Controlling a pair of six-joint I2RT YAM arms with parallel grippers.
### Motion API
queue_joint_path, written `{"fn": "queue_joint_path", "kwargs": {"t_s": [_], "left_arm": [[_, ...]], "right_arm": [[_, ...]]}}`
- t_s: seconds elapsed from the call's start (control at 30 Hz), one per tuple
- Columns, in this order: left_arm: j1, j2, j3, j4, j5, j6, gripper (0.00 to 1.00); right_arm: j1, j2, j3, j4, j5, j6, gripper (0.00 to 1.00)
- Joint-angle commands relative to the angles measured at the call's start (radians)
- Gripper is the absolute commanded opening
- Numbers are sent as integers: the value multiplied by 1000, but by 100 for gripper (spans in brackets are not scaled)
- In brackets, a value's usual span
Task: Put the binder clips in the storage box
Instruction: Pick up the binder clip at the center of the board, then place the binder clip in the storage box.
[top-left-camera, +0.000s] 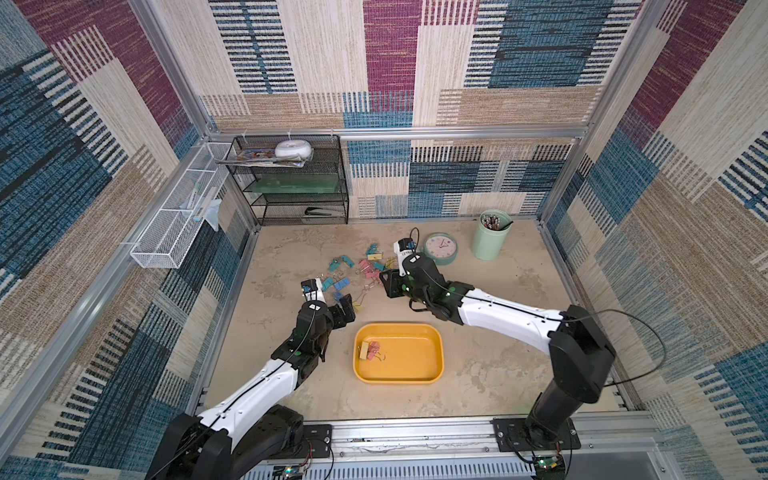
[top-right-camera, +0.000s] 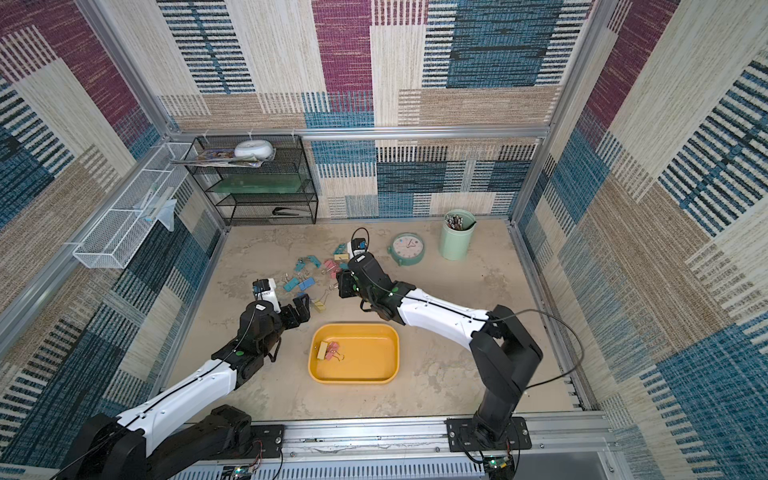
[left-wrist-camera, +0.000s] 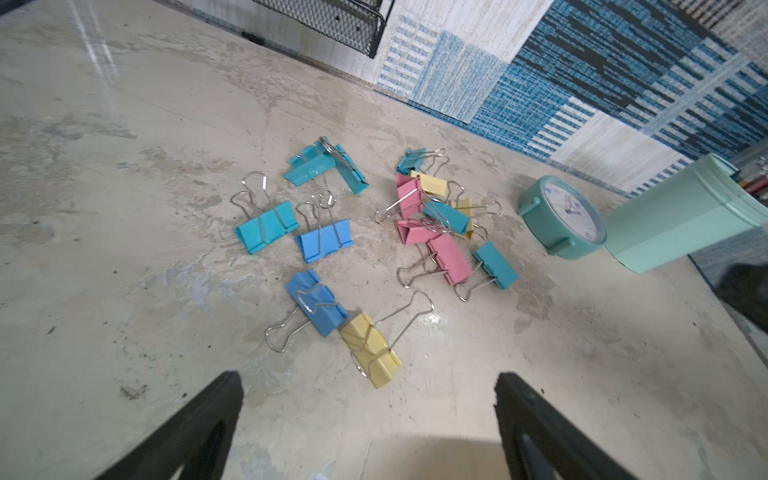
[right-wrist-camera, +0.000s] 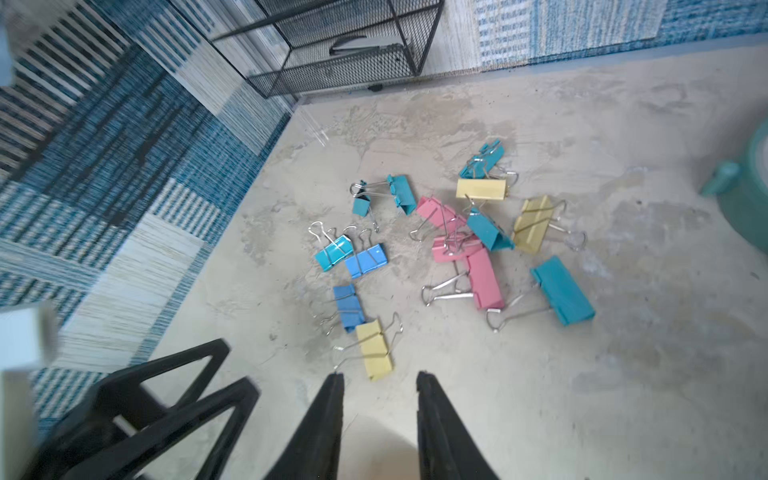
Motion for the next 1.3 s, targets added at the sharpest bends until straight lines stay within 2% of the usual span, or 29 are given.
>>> {"fn": "queue_joint_path", "kwargs": {"t_s": [0.0, 0.2, 0.4, 0.53, 0.6, 0.67, 0.73, 0.93, 1.1, 1.27], "left_arm": [[0, -21, -17, 11, -83, -30, 97], [1, -30, -15, 7, -64, -3, 97], [1, -34, -14, 10, -57, -5, 97], [0, -33, -13, 7, -54, -4, 97], [1, -37, -13, 6, -54, -4, 97], [0, -37, -14, 5, -57, -2, 97], [0, -35, -14, 6, -59, -3, 97], [1, -31, -13, 6, -54, 2, 97], [0, -30, -13, 7, -51, 4, 97], [0, -18, -9, 13, -24, 10, 98]], "right_arm": [[-29, 134, 144, -180, -155, -113, 36], [-40, 393, 376, -227, -250, -102, 36], [-53, 511, 416, -161, -345, -78, 36], [-55, 529, 411, -141, -372, -58, 23], [-56, 510, 393, -125, -374, -49, 11], [-54, 473, 362, -104, -364, -38, 3], [-55, 420, 322, -80, -356, -27, 0], [-55, 163, 104, 29, -297, 37, 0], [-47, -133, -180, 141, -235, 133, 0], [43, -401, -428, 128, -86, 203, 0]]}}
